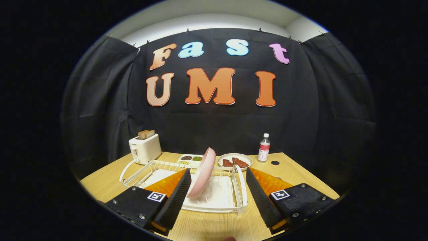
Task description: Take the plate from the dish rack, then take the spoon from the basket and place it into the plate.
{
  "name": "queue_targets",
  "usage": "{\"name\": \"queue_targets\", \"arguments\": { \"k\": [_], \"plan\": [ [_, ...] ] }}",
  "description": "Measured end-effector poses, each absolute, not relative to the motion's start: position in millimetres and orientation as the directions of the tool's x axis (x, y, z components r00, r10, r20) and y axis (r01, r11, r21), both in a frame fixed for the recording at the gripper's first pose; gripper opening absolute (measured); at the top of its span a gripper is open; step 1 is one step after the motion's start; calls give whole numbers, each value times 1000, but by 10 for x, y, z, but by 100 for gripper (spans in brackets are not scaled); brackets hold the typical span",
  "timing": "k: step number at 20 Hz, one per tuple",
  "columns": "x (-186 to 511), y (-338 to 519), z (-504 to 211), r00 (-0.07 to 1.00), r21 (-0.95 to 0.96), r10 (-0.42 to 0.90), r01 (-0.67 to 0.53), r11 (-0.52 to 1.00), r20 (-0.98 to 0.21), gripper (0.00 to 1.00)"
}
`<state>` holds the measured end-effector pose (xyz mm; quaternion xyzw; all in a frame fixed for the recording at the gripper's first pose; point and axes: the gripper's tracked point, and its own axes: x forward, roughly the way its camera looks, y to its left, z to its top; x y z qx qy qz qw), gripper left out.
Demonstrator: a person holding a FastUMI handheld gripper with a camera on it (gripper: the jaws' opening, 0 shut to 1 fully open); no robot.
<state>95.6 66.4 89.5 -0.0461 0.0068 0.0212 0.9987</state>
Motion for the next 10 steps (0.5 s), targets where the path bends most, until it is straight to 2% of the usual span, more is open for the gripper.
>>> {"name": "queue_targets", "arguments": {
  "k": [10],
  "plan": [
    [2014,880,969,971,-61,34,-50,997,-237,98]
  ]
}}
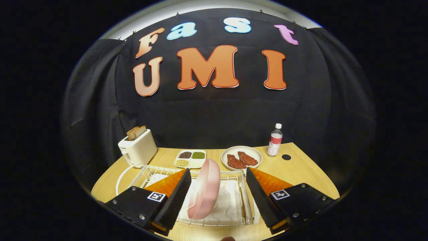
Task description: Take the plate from the dish rack, then take the spoon from the basket and place it into the plate.
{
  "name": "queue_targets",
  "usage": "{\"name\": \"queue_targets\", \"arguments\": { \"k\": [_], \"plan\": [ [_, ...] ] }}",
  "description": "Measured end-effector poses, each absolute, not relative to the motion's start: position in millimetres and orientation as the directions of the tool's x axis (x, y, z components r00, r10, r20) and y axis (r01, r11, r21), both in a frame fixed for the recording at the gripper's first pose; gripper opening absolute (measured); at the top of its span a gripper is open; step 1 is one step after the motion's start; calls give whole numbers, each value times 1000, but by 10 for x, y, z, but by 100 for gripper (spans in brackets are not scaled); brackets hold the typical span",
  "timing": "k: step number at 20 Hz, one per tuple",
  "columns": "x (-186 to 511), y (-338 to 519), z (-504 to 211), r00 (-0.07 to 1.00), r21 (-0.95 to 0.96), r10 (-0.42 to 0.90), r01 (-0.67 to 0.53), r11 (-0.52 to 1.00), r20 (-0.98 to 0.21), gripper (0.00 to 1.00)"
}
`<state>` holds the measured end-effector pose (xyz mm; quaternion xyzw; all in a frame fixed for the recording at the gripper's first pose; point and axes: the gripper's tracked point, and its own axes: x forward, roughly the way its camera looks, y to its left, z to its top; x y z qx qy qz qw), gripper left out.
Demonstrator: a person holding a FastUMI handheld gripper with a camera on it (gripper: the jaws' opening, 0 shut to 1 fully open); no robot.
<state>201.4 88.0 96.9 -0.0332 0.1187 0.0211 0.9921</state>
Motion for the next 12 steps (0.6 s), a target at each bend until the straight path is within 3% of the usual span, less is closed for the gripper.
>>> {"name": "queue_targets", "arguments": {
  "k": [8,12],
  "plan": [
    [2395,916,579,904,11,24,-22,1000,-427,96],
    [2431,965,436,885,-1,20,-23,1000,-465,79]
  ]
}}
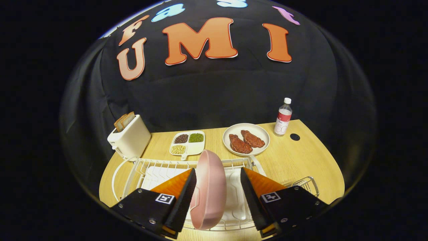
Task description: Take the plate from the dish rack, then take the spoon from the basket and place it into the plate.
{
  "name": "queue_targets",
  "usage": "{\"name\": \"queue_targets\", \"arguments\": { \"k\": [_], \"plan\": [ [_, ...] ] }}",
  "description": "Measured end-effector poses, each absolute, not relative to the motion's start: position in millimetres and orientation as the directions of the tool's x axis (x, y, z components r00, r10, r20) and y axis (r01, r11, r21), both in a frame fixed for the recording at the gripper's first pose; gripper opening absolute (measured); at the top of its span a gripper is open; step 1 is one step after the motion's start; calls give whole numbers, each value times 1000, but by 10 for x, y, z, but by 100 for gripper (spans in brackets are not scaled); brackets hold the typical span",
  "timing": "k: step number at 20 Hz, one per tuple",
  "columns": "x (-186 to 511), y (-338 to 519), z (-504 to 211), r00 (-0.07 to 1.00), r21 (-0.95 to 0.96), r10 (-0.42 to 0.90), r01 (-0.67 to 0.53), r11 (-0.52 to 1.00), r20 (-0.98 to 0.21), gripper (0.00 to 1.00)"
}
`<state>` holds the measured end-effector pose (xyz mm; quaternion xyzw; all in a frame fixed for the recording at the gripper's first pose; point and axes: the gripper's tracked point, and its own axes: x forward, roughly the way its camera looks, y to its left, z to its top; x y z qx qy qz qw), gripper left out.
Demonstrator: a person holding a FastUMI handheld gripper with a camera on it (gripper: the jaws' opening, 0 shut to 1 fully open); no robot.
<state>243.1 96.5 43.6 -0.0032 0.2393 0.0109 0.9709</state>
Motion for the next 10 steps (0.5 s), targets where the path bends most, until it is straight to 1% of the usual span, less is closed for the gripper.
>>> {"name": "queue_targets", "arguments": {
  "k": [1,2,3,4,6,8,10],
  "plan": [
    [2436,962,405,878,-4,11,-15,1000,-479,74],
    [2444,953,362,873,-8,0,-4,1000,-488,61],
    [2453,937,338,869,-16,-20,13,1000,-495,54],
    [2465,903,324,867,-24,-44,38,999,-497,40],
    [2493,849,340,869,-49,-98,85,995,-486,27],
    [2478,764,356,865,-117,-166,126,985,-473,22],
    [2469,768,378,862,-161,-200,140,977,-466,18]
  ]
}}
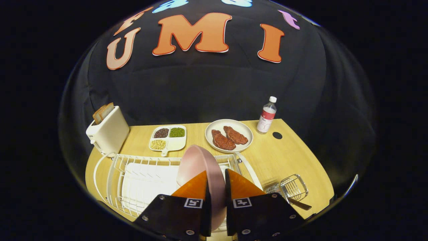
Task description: Take the plate from the dish rack, then take the spoon from the basket and place it into the plate.
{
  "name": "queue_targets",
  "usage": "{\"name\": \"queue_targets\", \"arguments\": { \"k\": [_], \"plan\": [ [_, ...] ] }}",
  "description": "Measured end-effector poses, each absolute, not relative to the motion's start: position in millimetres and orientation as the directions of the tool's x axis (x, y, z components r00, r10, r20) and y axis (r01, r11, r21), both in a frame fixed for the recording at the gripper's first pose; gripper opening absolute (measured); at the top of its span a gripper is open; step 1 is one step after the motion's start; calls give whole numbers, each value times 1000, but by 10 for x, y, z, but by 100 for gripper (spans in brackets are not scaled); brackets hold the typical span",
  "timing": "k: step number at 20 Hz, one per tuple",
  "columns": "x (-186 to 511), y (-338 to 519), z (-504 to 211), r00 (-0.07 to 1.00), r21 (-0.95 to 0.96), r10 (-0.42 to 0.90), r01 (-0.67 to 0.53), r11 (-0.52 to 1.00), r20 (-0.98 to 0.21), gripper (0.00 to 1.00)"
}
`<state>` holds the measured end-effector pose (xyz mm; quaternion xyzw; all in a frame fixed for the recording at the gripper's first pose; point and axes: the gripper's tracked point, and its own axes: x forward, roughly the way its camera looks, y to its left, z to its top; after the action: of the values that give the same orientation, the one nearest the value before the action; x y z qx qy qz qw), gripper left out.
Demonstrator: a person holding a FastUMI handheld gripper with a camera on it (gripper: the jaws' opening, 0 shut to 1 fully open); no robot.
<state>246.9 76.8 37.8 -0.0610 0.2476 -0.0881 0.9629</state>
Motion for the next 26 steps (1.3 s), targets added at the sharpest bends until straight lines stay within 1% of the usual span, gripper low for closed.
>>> {"name": "queue_targets", "arguments": {
  "k": [3,5,14,16,20,23,26],
  "plan": [
    [2481,739,488,866,-194,-237,166,967,-439,18],
    [2469,763,534,869,-217,-247,167,962,-429,15],
    [2457,857,673,880,-314,-292,175,933,-375,15],
    [2456,822,808,890,-336,-311,196,921,-333,15],
    [2349,866,1005,909,-263,-273,193,945,-315,15],
    [2200,789,1080,917,-250,-266,195,949,-296,15],
    [1963,798,1023,924,-197,-220,163,967,-314,15]
  ]
}}
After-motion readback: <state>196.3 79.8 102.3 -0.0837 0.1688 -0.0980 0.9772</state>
